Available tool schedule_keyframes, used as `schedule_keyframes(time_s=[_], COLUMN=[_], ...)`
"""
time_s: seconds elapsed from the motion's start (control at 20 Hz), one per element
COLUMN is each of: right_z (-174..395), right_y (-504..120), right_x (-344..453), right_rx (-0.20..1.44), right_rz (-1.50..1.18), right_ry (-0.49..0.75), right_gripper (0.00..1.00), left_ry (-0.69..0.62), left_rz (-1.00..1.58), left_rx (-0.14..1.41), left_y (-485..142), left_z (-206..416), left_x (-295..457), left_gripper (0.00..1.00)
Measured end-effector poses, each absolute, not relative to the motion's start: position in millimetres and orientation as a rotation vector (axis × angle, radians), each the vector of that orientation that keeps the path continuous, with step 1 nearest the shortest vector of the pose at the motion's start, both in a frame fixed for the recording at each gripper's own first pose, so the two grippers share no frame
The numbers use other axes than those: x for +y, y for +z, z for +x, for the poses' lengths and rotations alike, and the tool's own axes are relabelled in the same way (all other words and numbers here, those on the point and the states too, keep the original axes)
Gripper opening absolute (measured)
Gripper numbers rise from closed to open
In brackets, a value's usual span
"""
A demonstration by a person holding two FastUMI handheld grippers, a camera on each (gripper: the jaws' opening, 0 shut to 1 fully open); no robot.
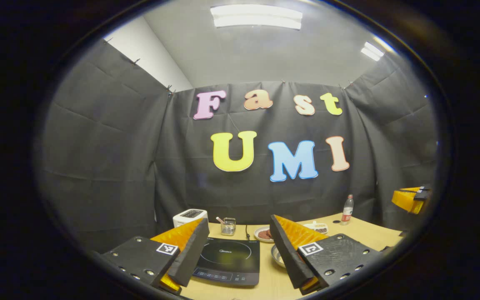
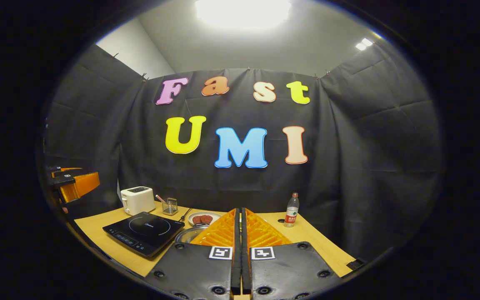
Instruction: First push the handle of the pot to place it horizontally, then grasp the pot with both hands and set it on the induction cooktop.
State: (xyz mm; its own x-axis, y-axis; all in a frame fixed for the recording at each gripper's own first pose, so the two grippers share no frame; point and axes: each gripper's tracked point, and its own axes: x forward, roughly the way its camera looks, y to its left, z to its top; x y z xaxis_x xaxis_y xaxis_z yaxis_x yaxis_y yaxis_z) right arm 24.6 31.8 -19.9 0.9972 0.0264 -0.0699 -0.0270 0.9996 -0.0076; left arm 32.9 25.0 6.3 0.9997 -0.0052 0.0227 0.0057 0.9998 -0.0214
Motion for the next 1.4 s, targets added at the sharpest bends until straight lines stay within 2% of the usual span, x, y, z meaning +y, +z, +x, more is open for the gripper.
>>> schedule_keyframes(time_s=[0.55, 0.65, 0.7, 0.85, 0.9, 1.05, 1.1, 1.25, 1.3, 1.4], right_z=[31, 31, 31, 33, 34, 41, 45, 52, 56, 60], right_y=[-79, -91, -98, -120, -127, -150, -157, -181, -186, -201], right_x=[97, 107, 112, 127, 131, 137, 138, 140, 141, 138], right_rx=[0.241, 0.270, 0.288, 0.350, 0.365, 0.426, 0.448, 0.521, 0.539, 0.593], right_rz=[-0.044, -0.067, -0.068, -0.070, -0.075, -0.102, -0.107, -0.102, -0.097, -0.101], right_ry=[0.138, 0.167, 0.186, 0.249, 0.270, 0.332, 0.353, 0.418, 0.440, 0.473], right_gripper=[0.02, 0.02, 0.02, 0.02, 0.02, 0.02, 0.02, 0.03, 0.02, 0.02], left_ry=[0.002, 0.015, 0.021, 0.037, 0.044, 0.070, 0.079, 0.108, 0.121, 0.138], left_rz=[-0.030, -0.035, -0.040, -0.036, -0.033, -0.028, -0.026, -0.016, -0.011, -0.006], left_rx=[-0.008, 0.003, 0.003, 0.005, 0.004, 0.005, 0.007, 0.018, 0.020, 0.027], left_y=[-9, -16, -16, -18, -18, -18, -19, -22, -22, -24], left_z=[42, 43, 42, 44, 47, 55, 57, 66, 70, 77], left_x=[91, 100, 103, 110, 111, 111, 110, 106, 105, 101], left_gripper=[0.87, 0.89, 0.87, 0.89, 0.87, 0.89, 0.87, 0.89, 0.86, 0.87])
